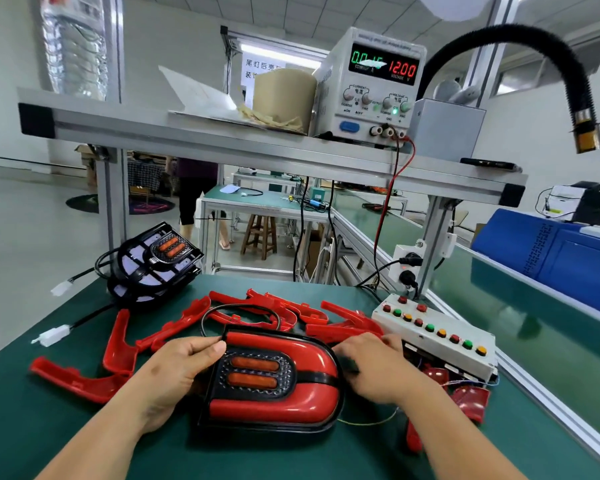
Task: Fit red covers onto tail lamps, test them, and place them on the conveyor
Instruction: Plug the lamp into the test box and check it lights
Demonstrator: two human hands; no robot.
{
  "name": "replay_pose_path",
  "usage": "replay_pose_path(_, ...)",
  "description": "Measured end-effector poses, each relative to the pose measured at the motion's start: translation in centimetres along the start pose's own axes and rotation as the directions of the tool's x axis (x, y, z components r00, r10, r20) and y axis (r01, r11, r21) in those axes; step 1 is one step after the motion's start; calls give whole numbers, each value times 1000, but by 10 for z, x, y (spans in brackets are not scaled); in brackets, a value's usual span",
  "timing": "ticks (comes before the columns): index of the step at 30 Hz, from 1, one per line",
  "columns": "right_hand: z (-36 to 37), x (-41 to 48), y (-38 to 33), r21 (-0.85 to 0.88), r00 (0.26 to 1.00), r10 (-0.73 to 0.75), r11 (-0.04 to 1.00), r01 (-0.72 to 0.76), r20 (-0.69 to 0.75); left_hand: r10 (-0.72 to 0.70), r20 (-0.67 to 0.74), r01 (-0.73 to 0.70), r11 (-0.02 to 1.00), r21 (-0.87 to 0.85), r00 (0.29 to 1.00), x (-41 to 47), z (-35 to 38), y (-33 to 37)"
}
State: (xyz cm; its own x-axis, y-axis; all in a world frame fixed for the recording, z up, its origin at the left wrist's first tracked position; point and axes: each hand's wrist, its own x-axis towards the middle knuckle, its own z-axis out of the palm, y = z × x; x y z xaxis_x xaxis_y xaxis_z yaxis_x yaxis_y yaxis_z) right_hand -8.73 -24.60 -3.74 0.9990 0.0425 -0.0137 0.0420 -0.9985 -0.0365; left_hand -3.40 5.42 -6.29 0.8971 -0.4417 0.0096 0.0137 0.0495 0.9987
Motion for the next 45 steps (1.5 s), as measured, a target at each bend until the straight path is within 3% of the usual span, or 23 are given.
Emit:
replay_pose_path(4, 6, 1, -15, -107, 998, 38, 993, -42, -45, -67, -13, 66, 996, -60, 998, -5, -4, 1)
replay_pose_path(13, 15, -3, -13, 134, 953, 78, 990, -40, -292, -26, 22, 26, 999, -24, 999, -13, -5, 14)
replay_pose_path(17, 16, -2, -7, 275, 865, 167, 961, -35, -473, -85, 30, 83, 994, 77, 996, -14, -5, 14)
replay_pose_path(20, 16, -1, -5, 273, 853, 195, 960, -65, -483, -119, -28, 122, 966, 229, 993, -15, -2, 21)
replay_pose_path(21, 17, -1, -4, 260, 858, 193, 963, -72, -477, -97, -61, 114, 912, 394, 993, -13, -2, 25)
replay_pose_path(22, 18, -1, -4, 260, 857, 194, 963, -73, -477, -56, -101, 107, 769, 630, 993, -10, -3, 30)
replay_pose_path(23, 18, 0, -4, 266, 851, 199, 961, -73, -485, 14, -156, 123, 544, 830, 988, -6, -1, 36)
replay_pose_path(24, 18, 0, -5, 274, 840, 203, 959, -68, -503, 131, -192, 137, 344, 929, 973, -2, 6, 44)
replay_pose_path(25, 18, -1, -5, 280, 826, 204, 958, -59, -525, 235, -173, 111, 256, 960, 956, 2, 16, 53)
replay_pose_path(26, 18, -1, -5, 289, 813, 203, 956, -45, -546, 313, -116, 39, 242, 970, 943, 8, 29, 60)
replay_pose_path(28, 17, -3, -7, 304, 797, 191, 953, -9, -574, 336, 62, -143, 221, 965, 940, 22, 58, 67)
replay_pose_path(32, 16, -7, -9, 294, 776, 172, 956, 18, -607, 135, 326, -339, 93, 936, 936, 52, 113, 61)
replay_pose_path(38, 15, -7, -5, 283, 785, 172, 959, 4, -595, 57, 440, -441, 215, 871, 896, 70, 127, 57)
replay_pose_path(45, 13, -10, -4, 294, 799, 169, 956, 10, -578, 81, 428, -434, 81, 897, 900, 74, 129, 57)
